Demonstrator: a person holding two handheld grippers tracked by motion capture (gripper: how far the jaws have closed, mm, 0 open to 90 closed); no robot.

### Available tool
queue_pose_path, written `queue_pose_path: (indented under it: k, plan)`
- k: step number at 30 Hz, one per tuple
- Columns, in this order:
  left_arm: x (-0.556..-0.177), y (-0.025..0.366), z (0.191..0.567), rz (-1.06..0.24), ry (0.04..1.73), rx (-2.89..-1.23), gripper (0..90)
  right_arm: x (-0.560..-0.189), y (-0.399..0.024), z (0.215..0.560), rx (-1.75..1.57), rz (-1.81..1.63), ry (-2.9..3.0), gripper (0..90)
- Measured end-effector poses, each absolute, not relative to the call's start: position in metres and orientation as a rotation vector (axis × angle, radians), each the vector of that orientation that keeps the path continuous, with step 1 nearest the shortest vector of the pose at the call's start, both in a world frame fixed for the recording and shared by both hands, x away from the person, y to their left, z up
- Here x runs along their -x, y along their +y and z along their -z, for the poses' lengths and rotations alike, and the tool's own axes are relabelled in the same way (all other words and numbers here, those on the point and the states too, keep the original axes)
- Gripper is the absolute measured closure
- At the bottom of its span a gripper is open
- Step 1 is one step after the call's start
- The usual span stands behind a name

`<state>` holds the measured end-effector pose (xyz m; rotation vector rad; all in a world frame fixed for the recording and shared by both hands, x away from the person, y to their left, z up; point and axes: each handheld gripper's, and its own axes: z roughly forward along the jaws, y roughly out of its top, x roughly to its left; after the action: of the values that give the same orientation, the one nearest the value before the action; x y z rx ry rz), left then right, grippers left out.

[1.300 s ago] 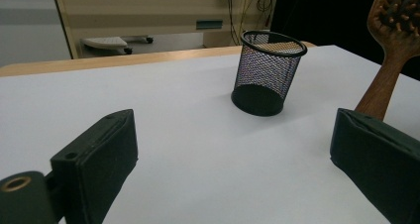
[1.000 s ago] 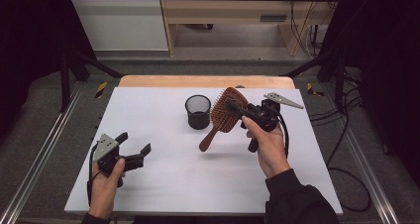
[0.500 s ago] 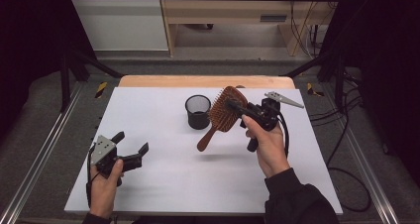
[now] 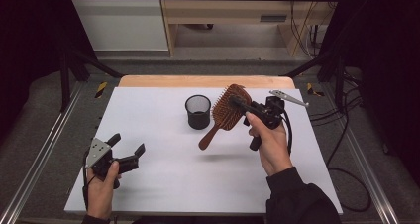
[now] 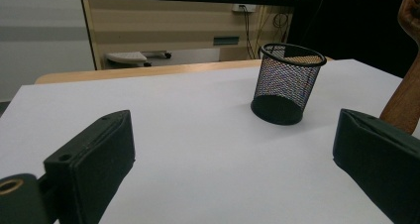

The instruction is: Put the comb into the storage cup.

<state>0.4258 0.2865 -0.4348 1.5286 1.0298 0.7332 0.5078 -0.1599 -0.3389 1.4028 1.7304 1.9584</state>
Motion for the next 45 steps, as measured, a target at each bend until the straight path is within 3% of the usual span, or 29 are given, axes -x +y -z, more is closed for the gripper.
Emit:
queue_pose_path:
  k: [32,45]
  plan:
    - [-0.429,0.297,0.437,-0.769,1.034,-1.546,3.4,-0.511,-0.175,0.307,-1.362,-1.937,1.701,53.0]
    - [-0.429,0.299,0.436,-0.775,1.034,-1.538,3.3,-0.515,-0.159,0.284,-1.320,-1.908,1.715,53.0]
